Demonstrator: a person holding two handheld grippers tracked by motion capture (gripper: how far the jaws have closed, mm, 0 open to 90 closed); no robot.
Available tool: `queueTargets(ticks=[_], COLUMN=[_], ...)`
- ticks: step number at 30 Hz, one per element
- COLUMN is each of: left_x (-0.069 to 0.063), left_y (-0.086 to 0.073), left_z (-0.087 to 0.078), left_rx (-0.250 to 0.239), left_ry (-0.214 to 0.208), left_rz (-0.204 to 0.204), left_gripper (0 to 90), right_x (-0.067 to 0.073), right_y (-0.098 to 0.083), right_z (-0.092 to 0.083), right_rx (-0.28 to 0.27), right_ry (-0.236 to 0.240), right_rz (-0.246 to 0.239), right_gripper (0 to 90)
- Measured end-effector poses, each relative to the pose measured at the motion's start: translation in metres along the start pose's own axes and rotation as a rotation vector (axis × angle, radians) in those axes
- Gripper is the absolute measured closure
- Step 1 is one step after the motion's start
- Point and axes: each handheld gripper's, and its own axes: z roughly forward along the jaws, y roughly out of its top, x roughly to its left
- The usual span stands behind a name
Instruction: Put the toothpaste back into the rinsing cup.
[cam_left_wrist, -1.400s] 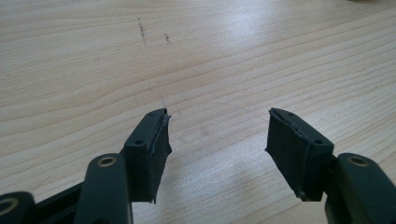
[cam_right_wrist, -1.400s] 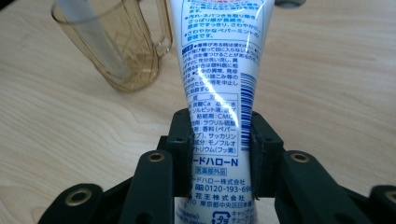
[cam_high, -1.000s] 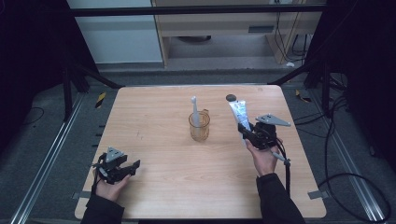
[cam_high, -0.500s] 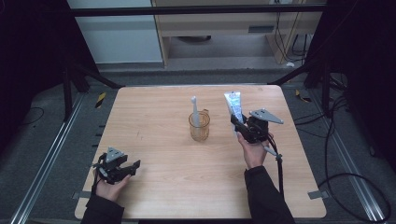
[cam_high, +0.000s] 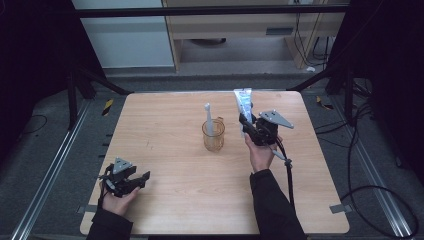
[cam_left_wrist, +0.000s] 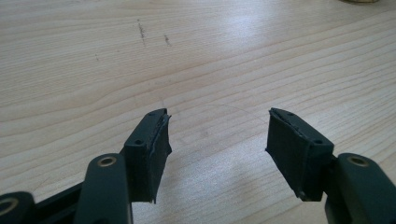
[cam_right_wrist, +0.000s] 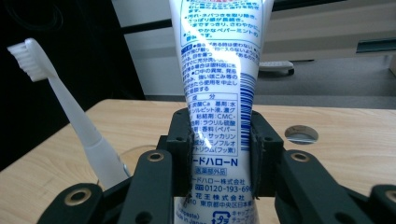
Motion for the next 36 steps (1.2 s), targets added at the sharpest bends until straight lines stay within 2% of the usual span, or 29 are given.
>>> queueTargets(ticks=[20, 36], left_x=[0.000, 0.001], left_y=[0.000, 0.000], left_z=[0.000, 0.000], left_rx=[-0.001, 0.000], left_ry=[-0.003, -0.003], left_rz=[0.000, -0.001], left_gripper=[38.3, 38.3], right_x=[0.018, 0.029], right_y=[0.007, -0.006], right_z=[0.031, 0.059], right_rx=[-0.049, -0.067], right_ry=[0.013, 0.038], right_rz=[0.021, 0.032], right_gripper=[67.0, 66.9])
